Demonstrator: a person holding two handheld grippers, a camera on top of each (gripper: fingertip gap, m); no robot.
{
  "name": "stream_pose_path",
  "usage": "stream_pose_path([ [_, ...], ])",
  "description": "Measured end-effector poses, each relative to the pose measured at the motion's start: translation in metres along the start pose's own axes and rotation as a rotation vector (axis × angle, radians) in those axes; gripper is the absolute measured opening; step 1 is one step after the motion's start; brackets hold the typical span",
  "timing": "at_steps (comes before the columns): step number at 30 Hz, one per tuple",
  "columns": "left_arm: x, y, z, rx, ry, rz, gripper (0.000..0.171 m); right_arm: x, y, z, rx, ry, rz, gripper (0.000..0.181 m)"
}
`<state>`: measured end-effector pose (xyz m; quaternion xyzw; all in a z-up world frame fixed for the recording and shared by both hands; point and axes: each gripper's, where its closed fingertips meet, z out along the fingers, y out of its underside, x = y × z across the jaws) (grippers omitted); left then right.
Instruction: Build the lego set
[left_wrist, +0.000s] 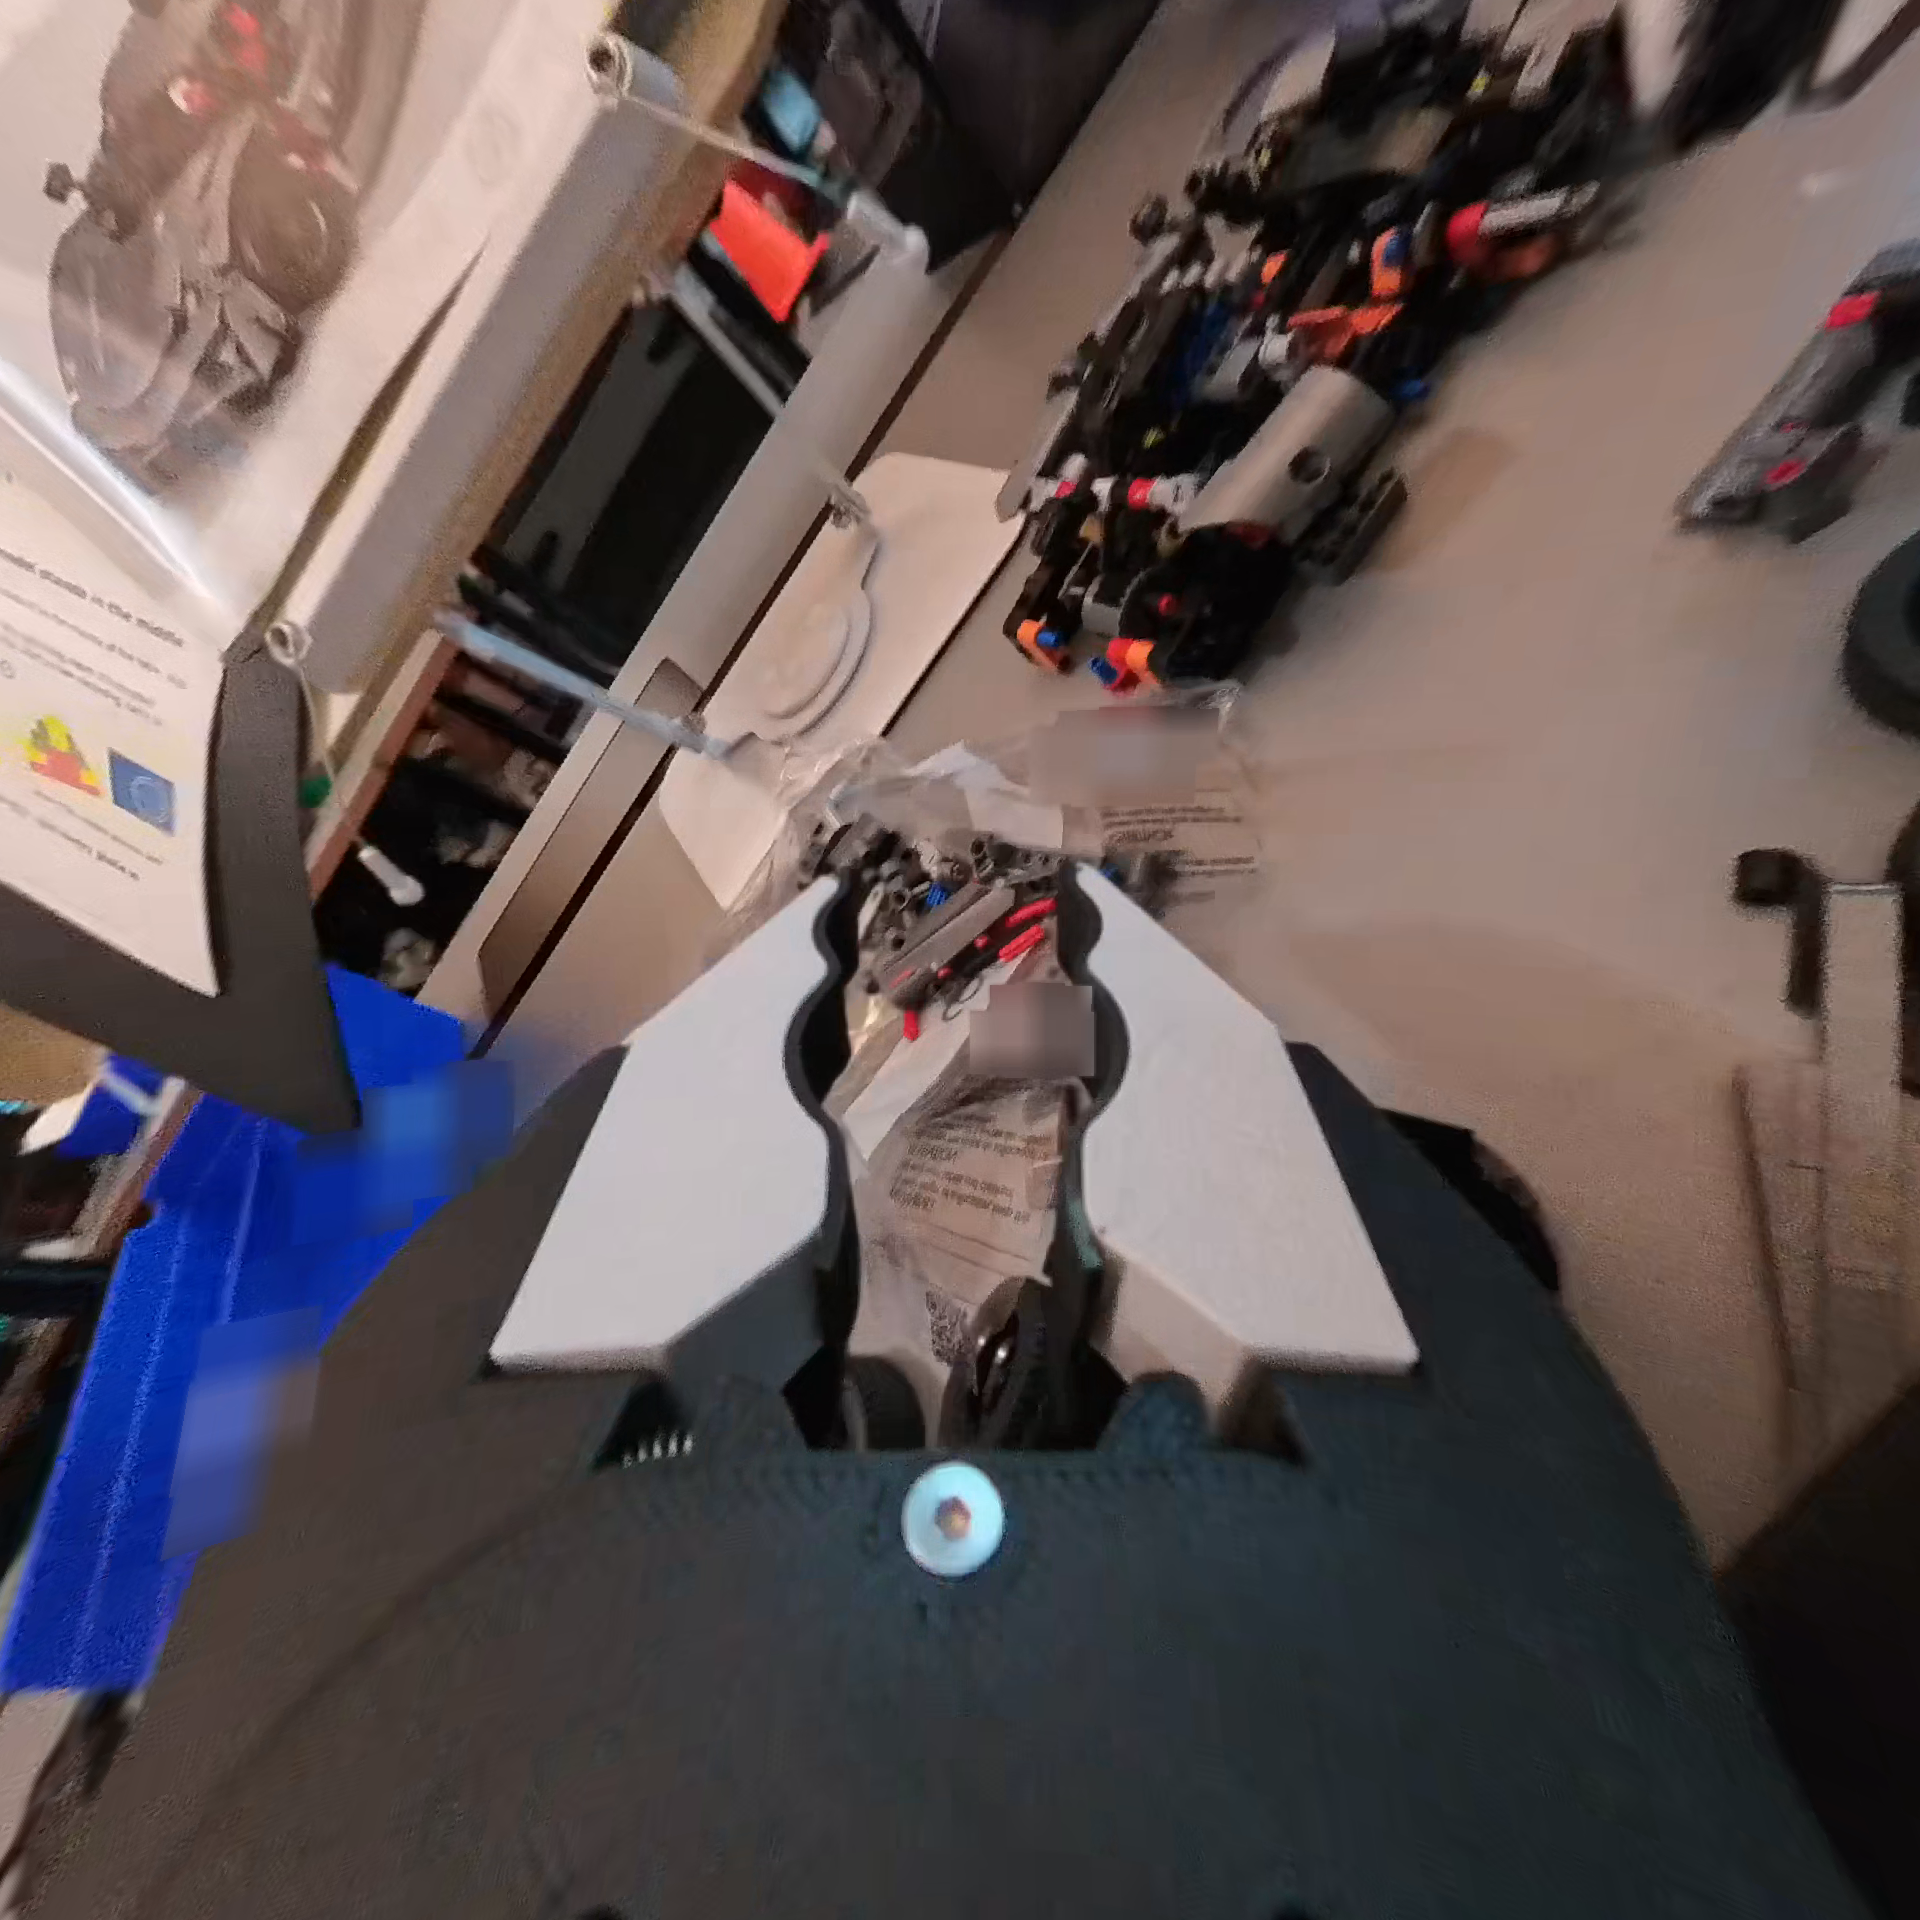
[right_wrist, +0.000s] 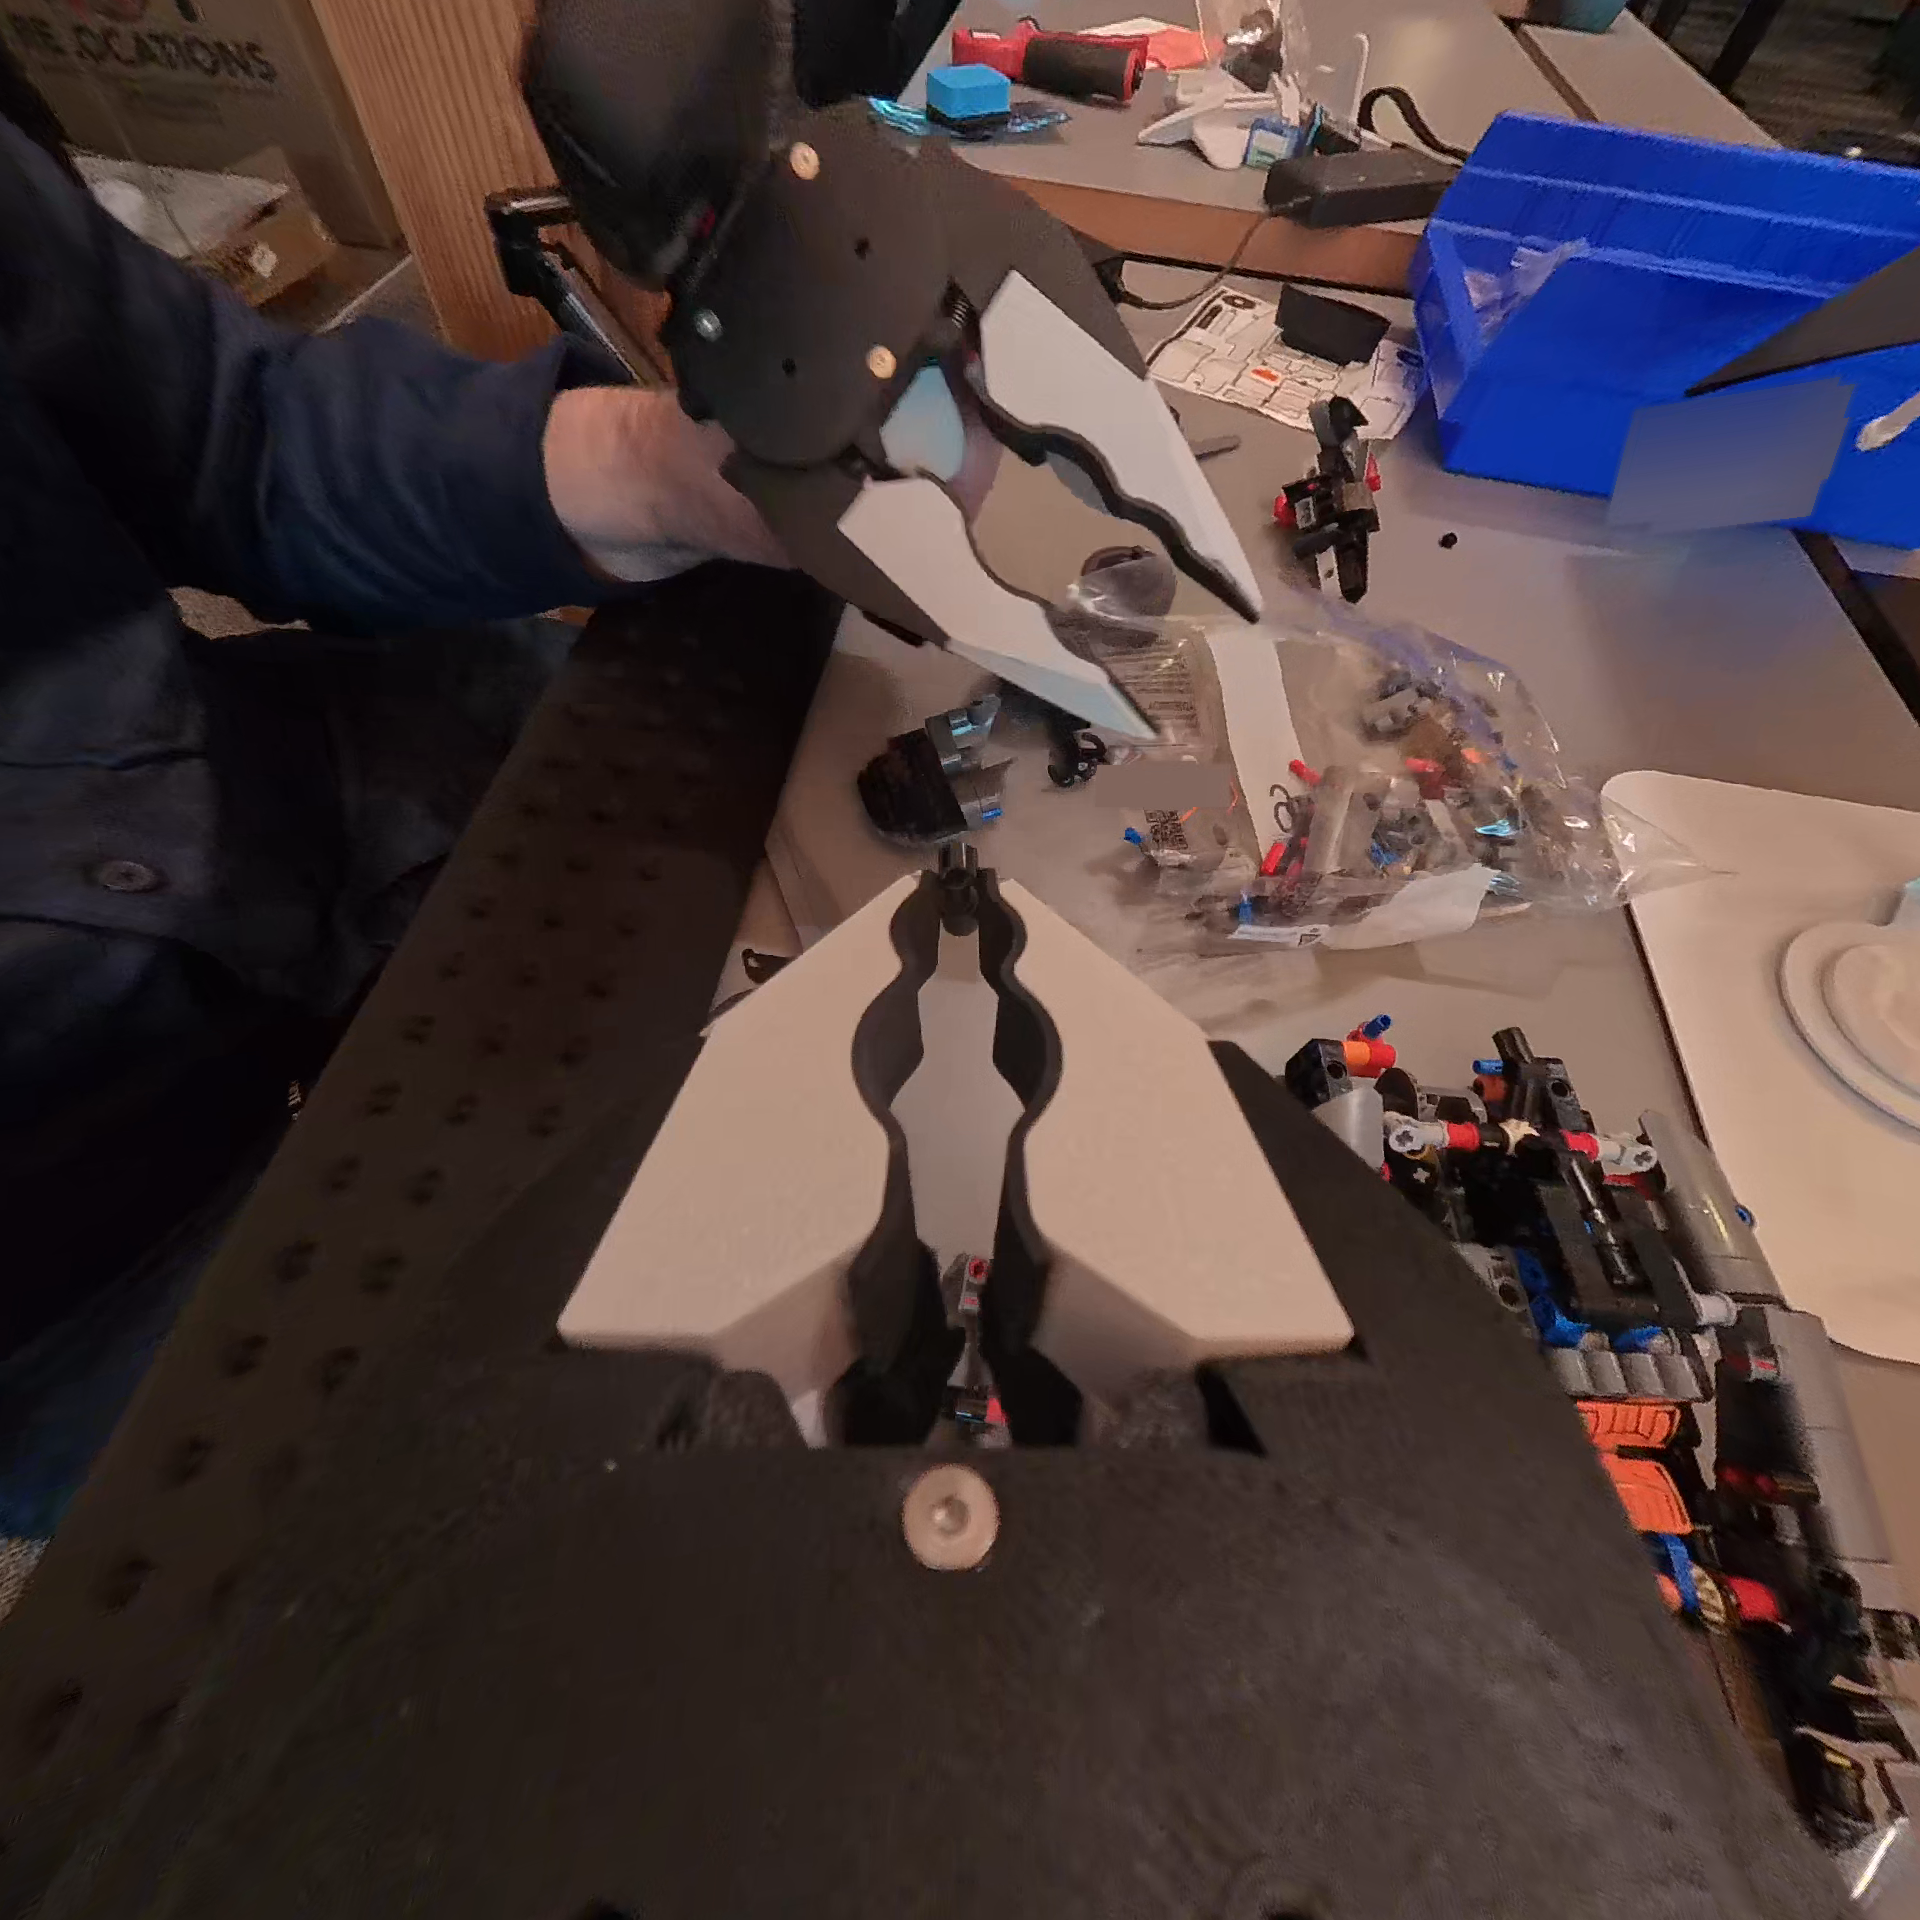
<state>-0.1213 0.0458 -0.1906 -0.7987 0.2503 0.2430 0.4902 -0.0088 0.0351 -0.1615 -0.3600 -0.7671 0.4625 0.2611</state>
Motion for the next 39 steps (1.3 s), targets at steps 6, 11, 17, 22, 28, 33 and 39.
stream_pose_path([
  [6, 0.042, -0.061, -0.028, 0.349, 0.323, -0.150, 0.030, 0.002, 0.007, 0.019, -0.062, 0.030, -0.003, 0.005],
  [11, 0.069, -0.069, -0.030, 0.363, 0.471, -0.120, 0.019, 0.000, 0.006, 0.027, -0.070, 0.033, -0.034, 0.006],
  [17, 0.067, -0.063, -0.037, 0.353, 0.392, 0.007, 0.016, 0.000, 0.008, 0.027, -0.032, -0.063, 0.151, 0.006],
  [22, 0.021, -0.027, -0.048, 0.283, 0.163, 0.009, 0.016, 0.007, 0.017, 0.050, -0.145, 0.004, 0.108, 0.005],
  [28, -0.025, 0.001, -0.050, 0.293, 0.063, -0.229, 0.018, 0.075, 0.022, 0.105, -0.397, 0.353, -0.076, 0.015],
  [33, -0.033, 0.015, -0.049, 0.269, 0.058, -0.314, 0.018, 0.088, 0.023, 0.106, -0.427, 0.428, -0.115, 0.031],
  [39, -0.051, 0.024, -0.058, 0.305, 0.022, -0.427, 0.016, 0.029, 0.014, 0.094, -0.321, 0.064, -0.063, 0.016],
])
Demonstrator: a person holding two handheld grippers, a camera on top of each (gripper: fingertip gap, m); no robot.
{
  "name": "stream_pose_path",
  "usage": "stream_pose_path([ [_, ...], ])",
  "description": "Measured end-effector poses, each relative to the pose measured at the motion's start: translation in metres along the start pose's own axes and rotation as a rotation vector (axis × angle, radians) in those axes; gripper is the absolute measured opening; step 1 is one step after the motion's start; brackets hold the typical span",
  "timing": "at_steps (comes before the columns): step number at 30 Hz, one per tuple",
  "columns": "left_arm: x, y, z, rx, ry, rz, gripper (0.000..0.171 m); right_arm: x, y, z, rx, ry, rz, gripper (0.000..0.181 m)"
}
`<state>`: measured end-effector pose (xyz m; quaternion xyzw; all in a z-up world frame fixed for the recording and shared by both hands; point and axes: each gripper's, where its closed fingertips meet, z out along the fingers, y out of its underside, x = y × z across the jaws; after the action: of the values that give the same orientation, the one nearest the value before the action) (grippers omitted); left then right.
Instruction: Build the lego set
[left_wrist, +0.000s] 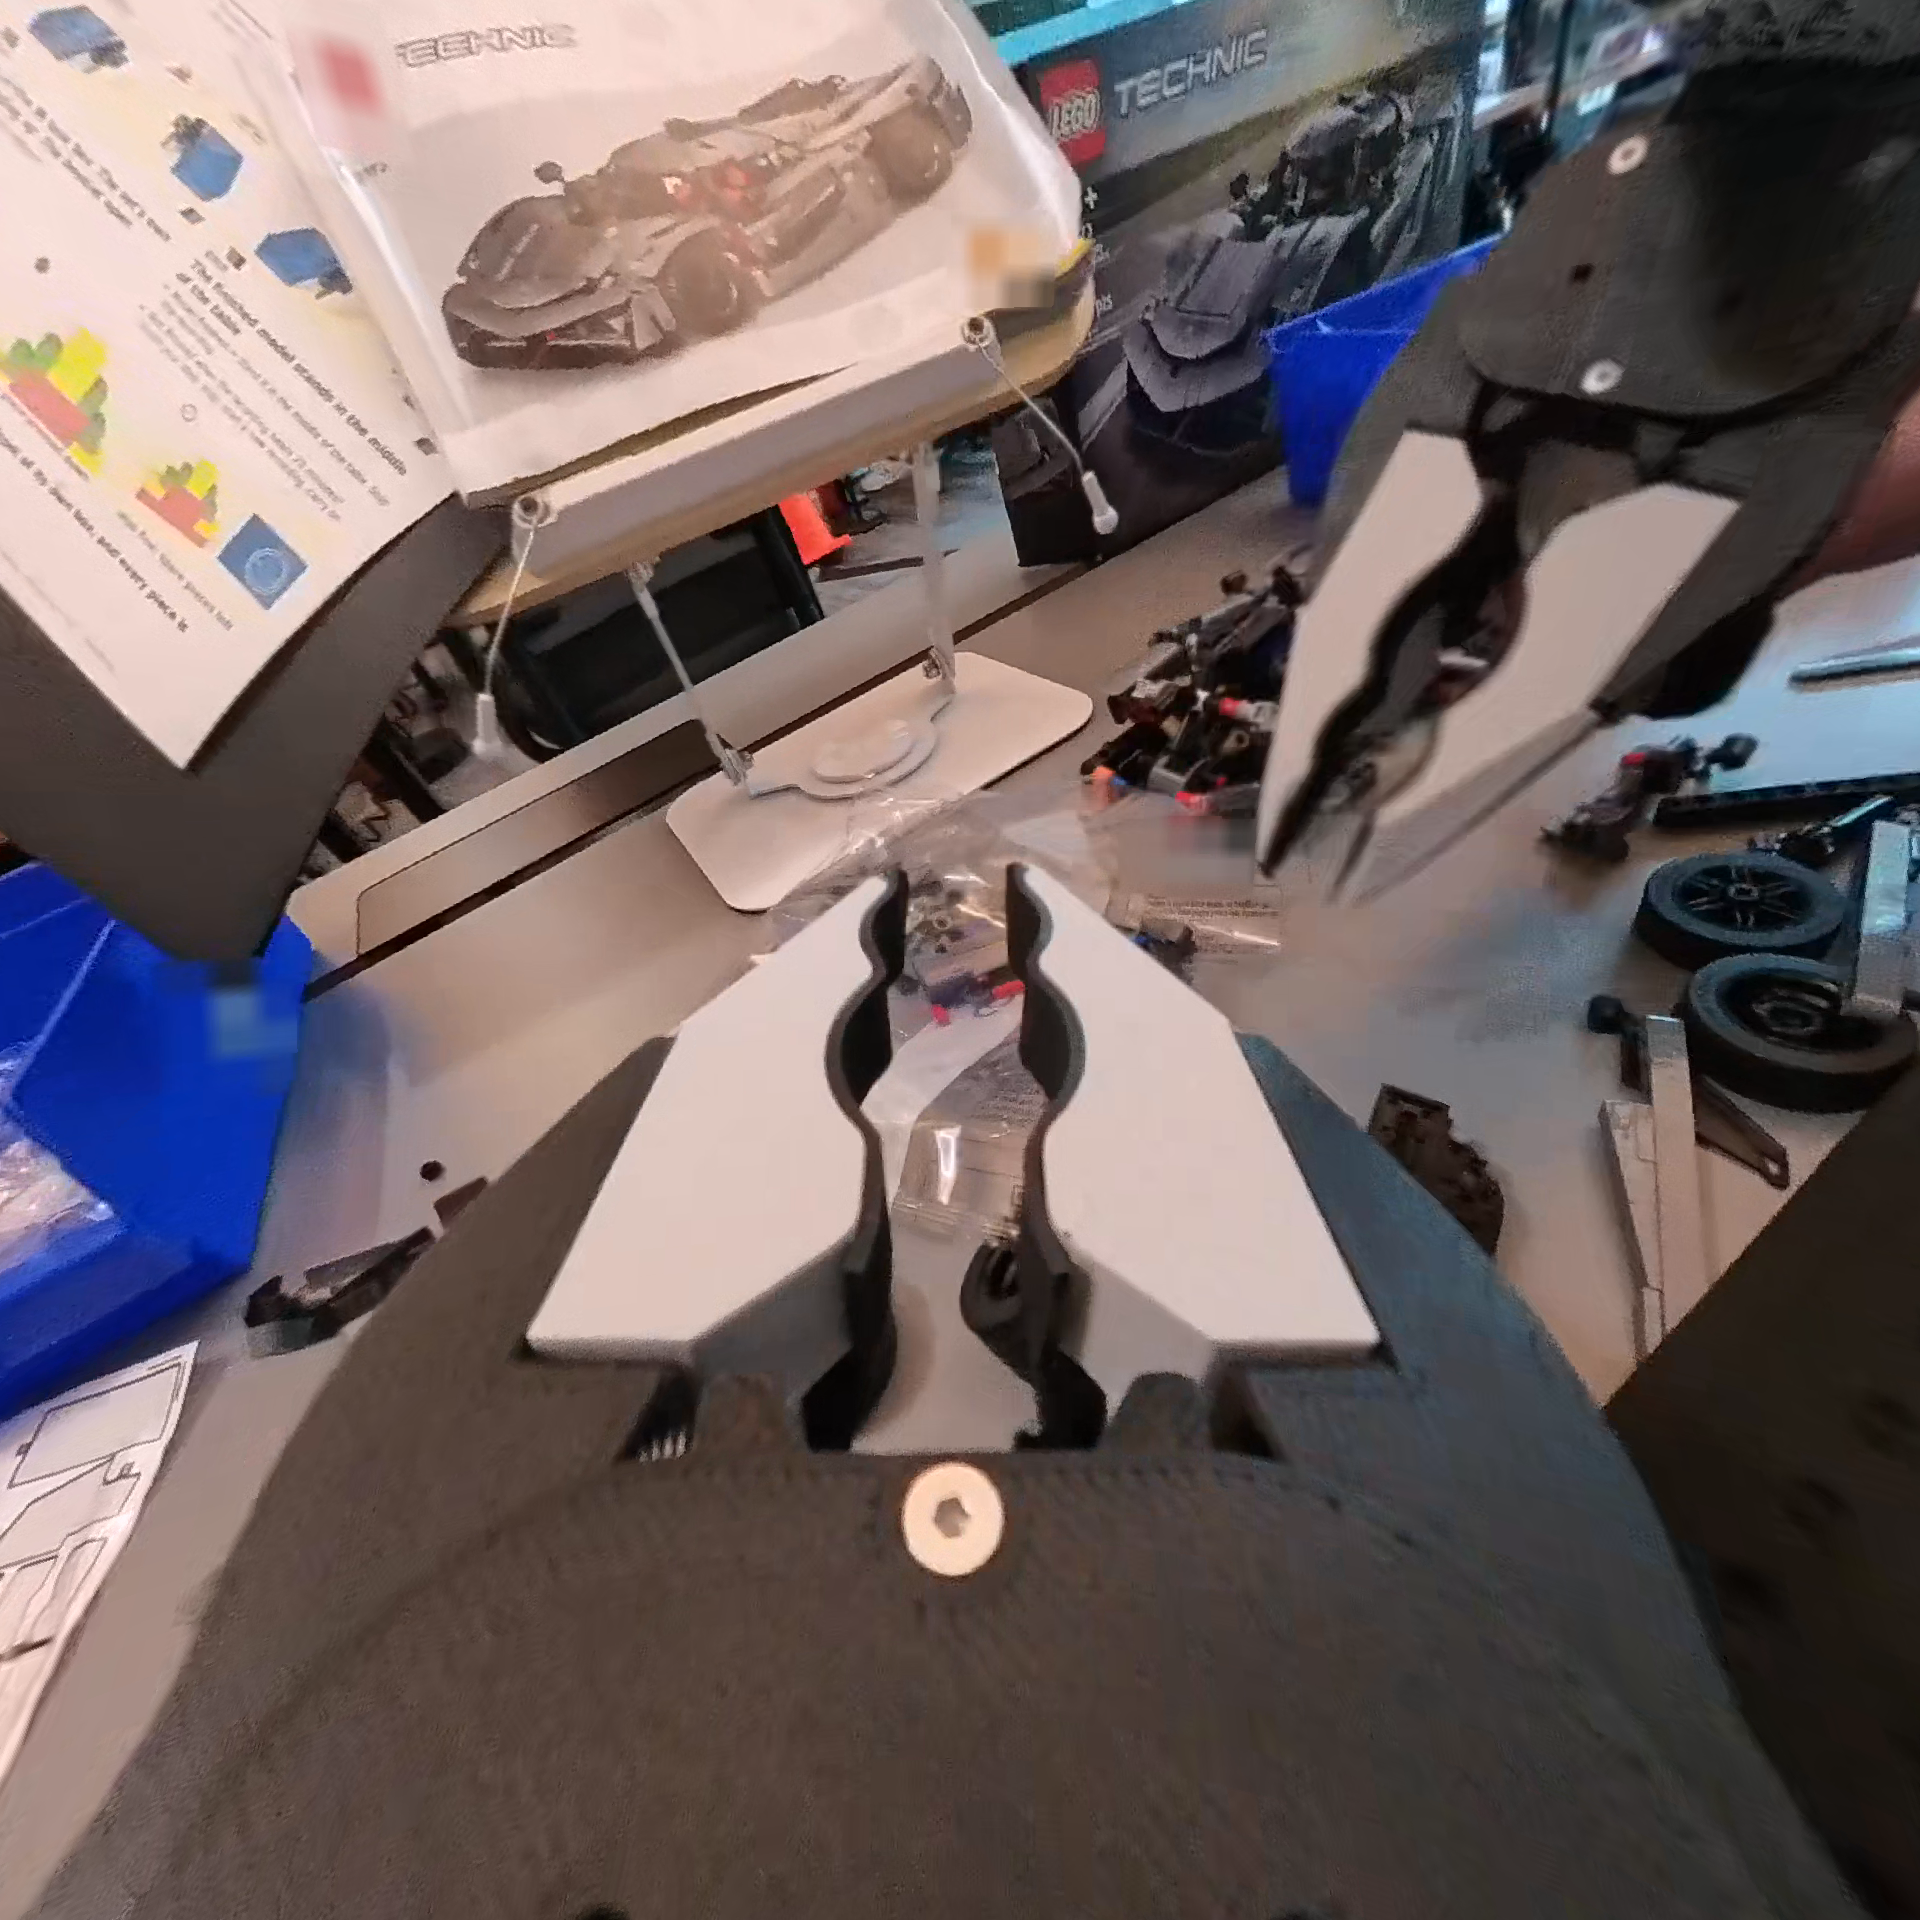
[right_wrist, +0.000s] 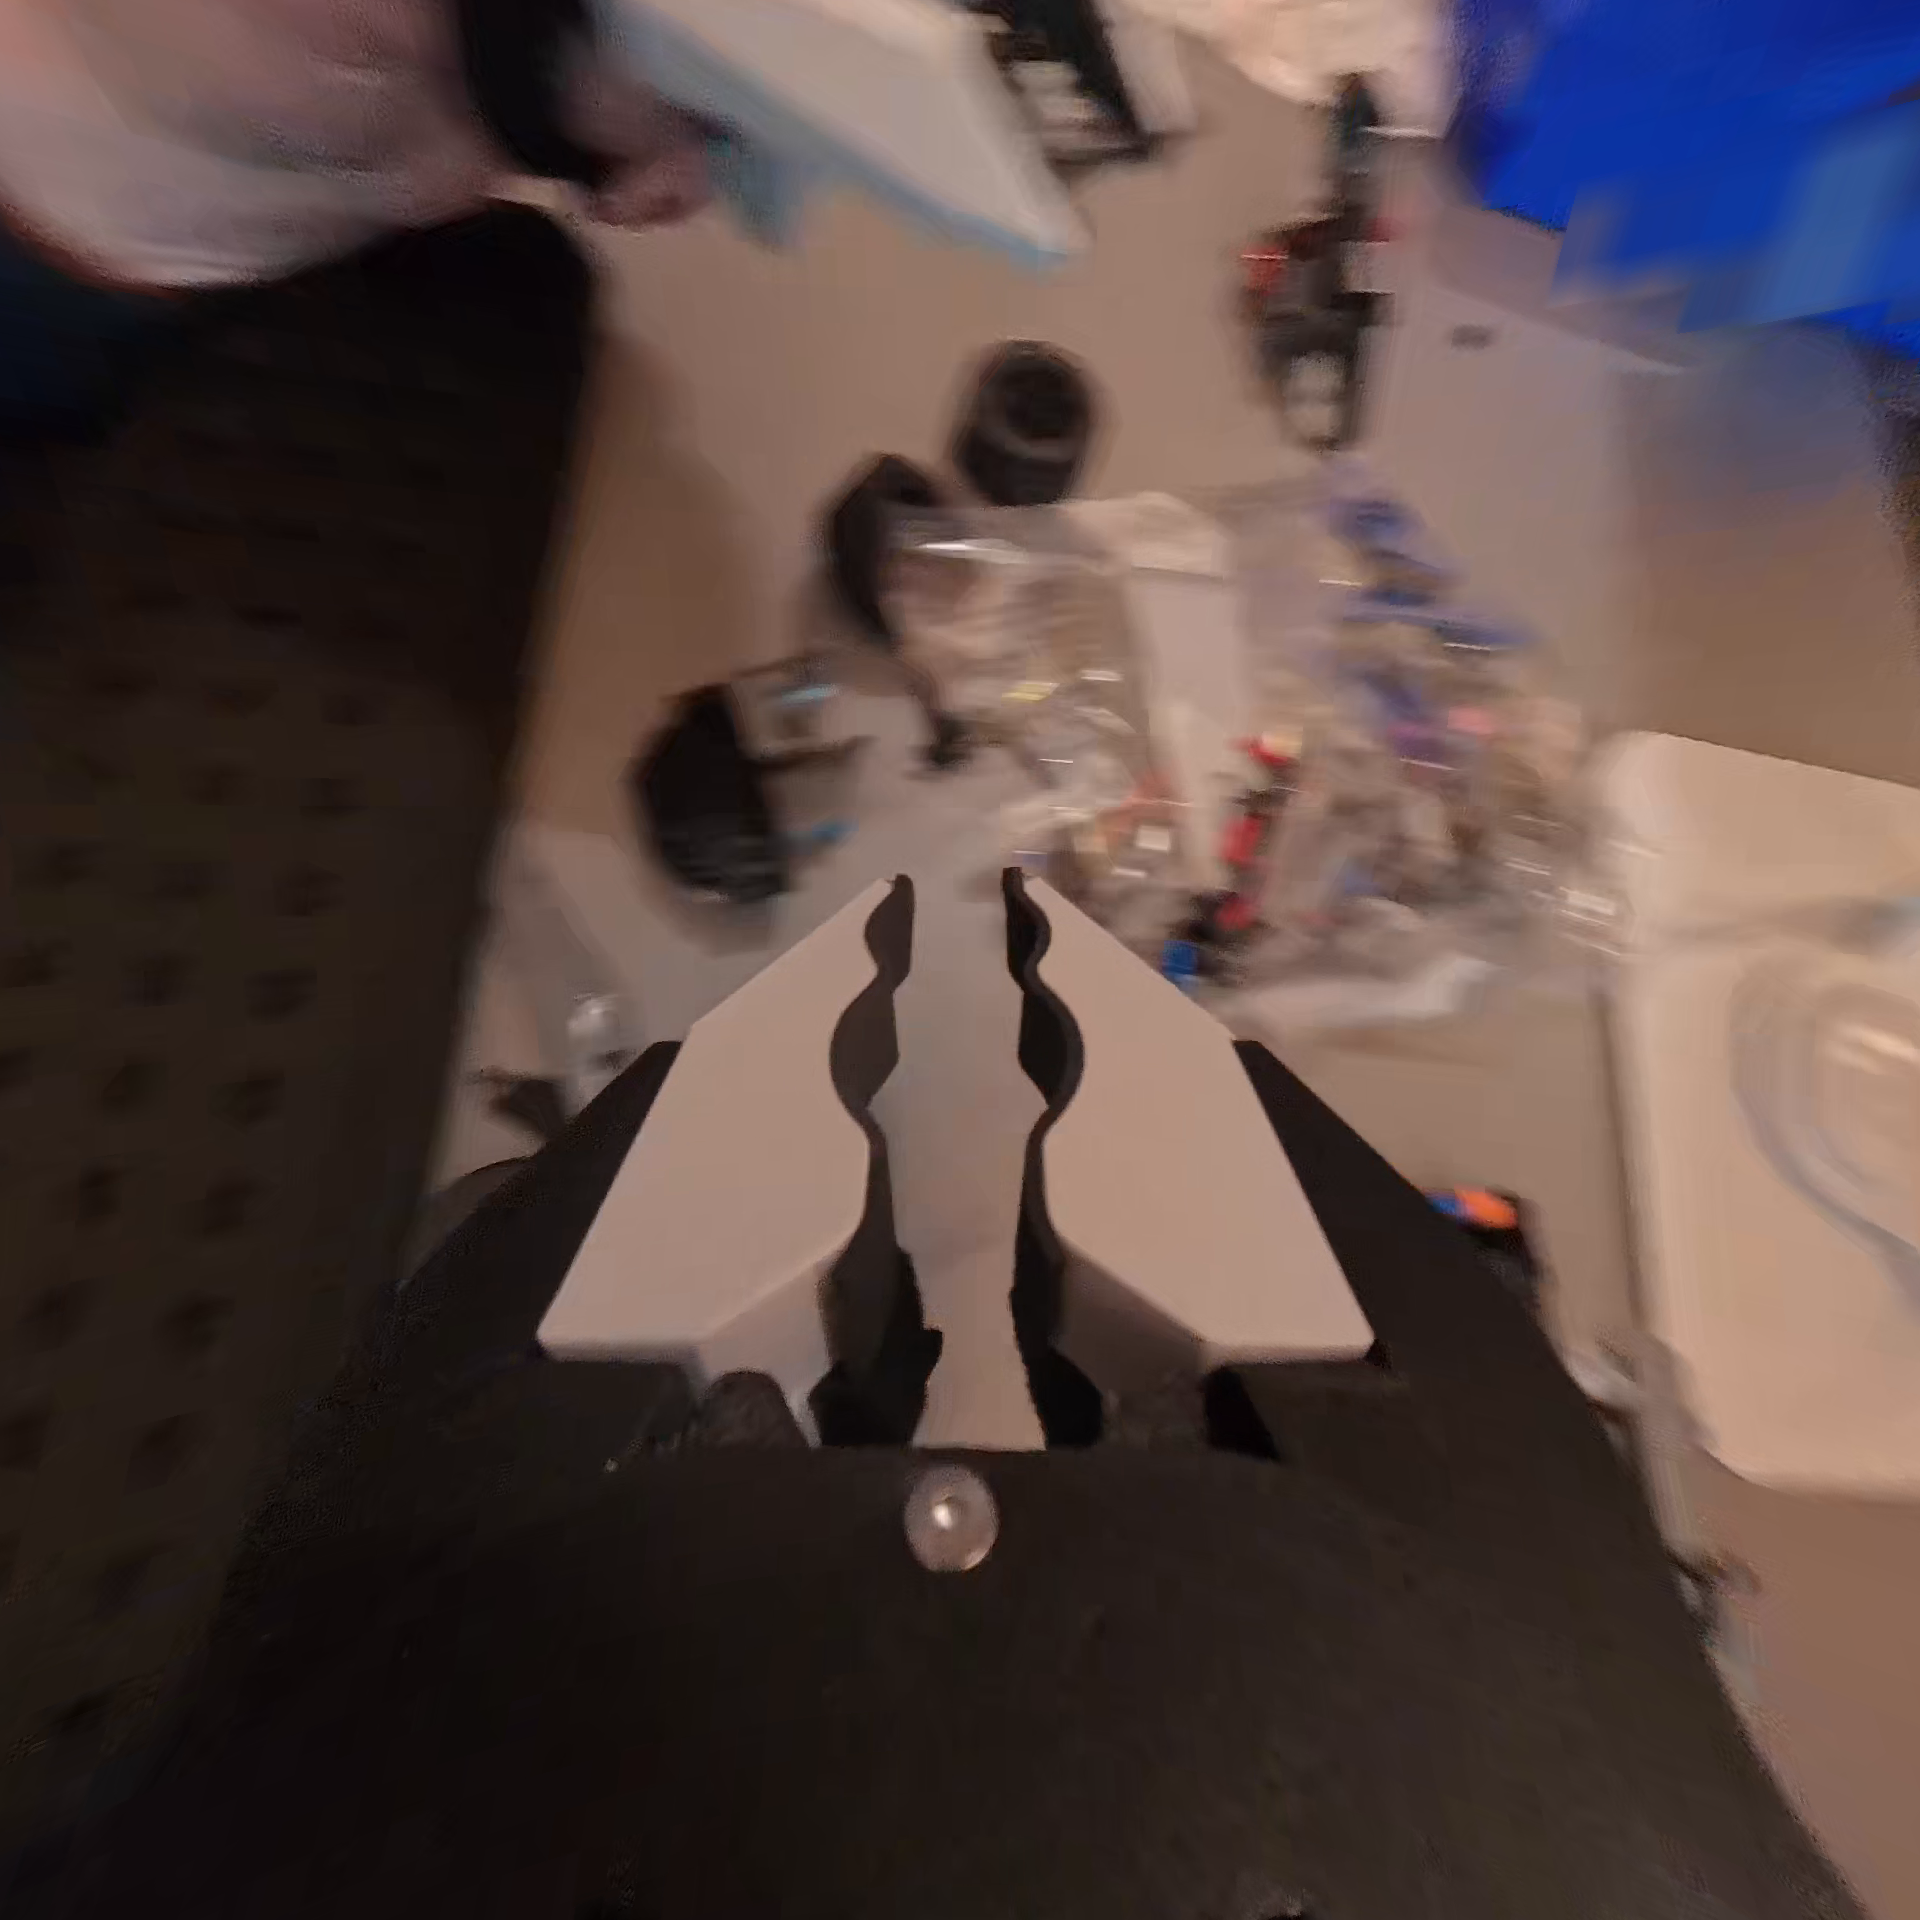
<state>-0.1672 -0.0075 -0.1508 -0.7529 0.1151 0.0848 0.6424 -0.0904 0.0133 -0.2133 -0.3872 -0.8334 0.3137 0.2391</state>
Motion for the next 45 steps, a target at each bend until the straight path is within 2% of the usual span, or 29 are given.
stream_pose_path([
  [4, -0.002, 0.008, 0.004, -0.018, 0.042, -0.124, 0.019, -0.038, 0.016, 0.032, -0.154, -0.139, -0.067, 0.039],
  [7, -0.001, 0.005, 0.002, 0.008, 0.058, -0.143, 0.019, -0.053, 0.023, 0.052, -0.226, -0.197, -0.068, 0.049],
  [8, -0.001, 0.006, 0.003, 0.003, 0.062, -0.150, 0.019, -0.053, 0.021, 0.056, -0.220, -0.198, -0.054, 0.050],
  [10, 0.000, 0.009, 0.004, -0.013, 0.067, -0.153, 0.019, -0.050, 0.019, 0.059, -0.216, -0.185, -0.048, 0.035],
  [11, 0.001, 0.009, 0.005, -0.016, 0.073, -0.151, 0.019, -0.049, 0.020, 0.058, -0.216, -0.173, -0.058, 0.032],
  [16, 0.011, 0.008, 0.003, -0.004, 0.145, -0.169, 0.022, -0.037, 0.007, 0.035, -0.128, -0.090, -0.118, 0.031],
  [20, 0.022, -0.006, -0.006, 0.095, 0.299, -0.326, 0.031, -0.018, -0.004, 0.007, -0.052, 0.062, -0.178, 0.031],
  [22, 0.023, -0.017, -0.014, 0.174, 0.402, -0.468, 0.040, -0.008, -0.014, -0.006, 0.013, 0.137, -0.184, 0.031],
  [25, 0.035, -0.020, -0.012, 0.171, 0.514, -0.572, 0.052, 0.000, -0.035, -0.020, 0.111, 0.250, -0.227, 0.030],
  [28, 0.054, -0.024, -0.008, 0.148, 0.586, -0.562, 0.049, 0.001, -0.051, -0.026, 0.160, 0.342, -0.276, 0.030],
  [31, 0.070, -0.028, -0.009, 0.142, 0.652, -0.544, 0.023, -0.004, -0.056, -0.023, 0.169, 0.353, -0.315, 0.029],
  [32, 0.071, -0.027, -0.008, 0.137, 0.641, -0.520, 0.013, -0.007, -0.055, -0.022, 0.166, 0.337, -0.326, 0.025],
  [33, 0.068, -0.025, -0.008, 0.135, 0.609, -0.496, 0.010, -0.010, -0.056, -0.023, 0.185, 0.313, -0.326, 0.026],
  [35, 0.068, -0.026, -0.010, 0.142, 0.607, -0.461, 0.010, -0.016, -0.061, -0.031, 0.258, 0.230, -0.264, 0.031],
  [38, 0.072, -0.023, -0.014, 0.118, 0.584, -0.314, 0.010, -0.016, -0.066, -0.045, 0.347, 0.162, -0.177, 0.024],
  [43, 0.081, -0.011, -0.010, 0.046, 0.570, -0.185, 0.010, -0.014, -0.065, -0.044, 0.359, 0.142, -0.124, 0.016],
  [45, 0.086, 0.003, -0.004, -0.032, 0.544, -0.103, 0.010, -0.013, -0.065, -0.049, 0.364, 0.130, -0.116, 0.014],
])
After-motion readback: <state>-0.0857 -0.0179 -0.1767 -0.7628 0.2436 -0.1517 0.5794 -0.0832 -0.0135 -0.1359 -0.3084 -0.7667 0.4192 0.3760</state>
